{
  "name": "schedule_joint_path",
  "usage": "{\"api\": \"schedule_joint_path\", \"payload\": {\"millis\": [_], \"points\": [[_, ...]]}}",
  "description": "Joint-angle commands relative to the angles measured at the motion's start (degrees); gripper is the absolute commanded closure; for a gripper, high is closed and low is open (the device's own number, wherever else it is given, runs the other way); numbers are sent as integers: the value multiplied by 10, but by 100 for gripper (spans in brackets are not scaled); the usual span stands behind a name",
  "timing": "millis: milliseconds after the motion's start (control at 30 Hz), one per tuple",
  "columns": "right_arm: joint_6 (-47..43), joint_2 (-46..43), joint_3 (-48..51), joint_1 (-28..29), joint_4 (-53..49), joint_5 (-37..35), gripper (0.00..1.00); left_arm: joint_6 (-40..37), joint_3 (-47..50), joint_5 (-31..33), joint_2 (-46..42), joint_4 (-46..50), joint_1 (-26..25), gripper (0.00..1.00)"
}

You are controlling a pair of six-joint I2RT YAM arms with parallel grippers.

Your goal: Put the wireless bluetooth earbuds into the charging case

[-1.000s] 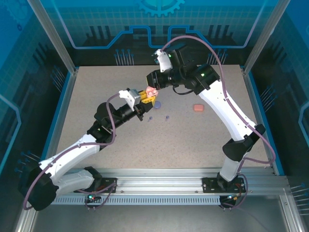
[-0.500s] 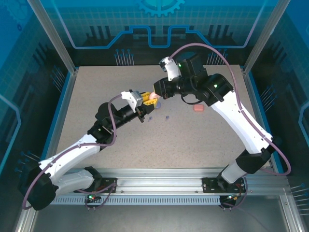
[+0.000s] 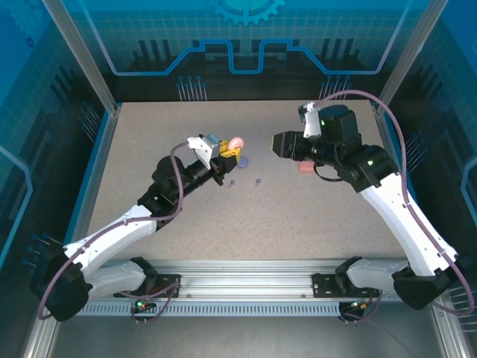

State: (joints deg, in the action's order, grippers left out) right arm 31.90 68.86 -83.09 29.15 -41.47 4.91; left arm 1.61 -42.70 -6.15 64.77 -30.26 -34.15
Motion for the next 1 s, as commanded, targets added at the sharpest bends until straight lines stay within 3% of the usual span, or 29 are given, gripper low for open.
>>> {"api": "schedule_joint_path", "payload": {"millis": [0, 233, 967], "points": [[36, -12, 69, -7, 37, -6, 41, 86, -25, 39, 30, 65, 29, 100], [64, -40, 187, -6, 75, -29, 34, 226, -52, -24, 118, 156, 141, 100], [52, -63, 235, -4, 76, -75, 31, 276, -227, -158, 440, 374, 248, 100]]}}
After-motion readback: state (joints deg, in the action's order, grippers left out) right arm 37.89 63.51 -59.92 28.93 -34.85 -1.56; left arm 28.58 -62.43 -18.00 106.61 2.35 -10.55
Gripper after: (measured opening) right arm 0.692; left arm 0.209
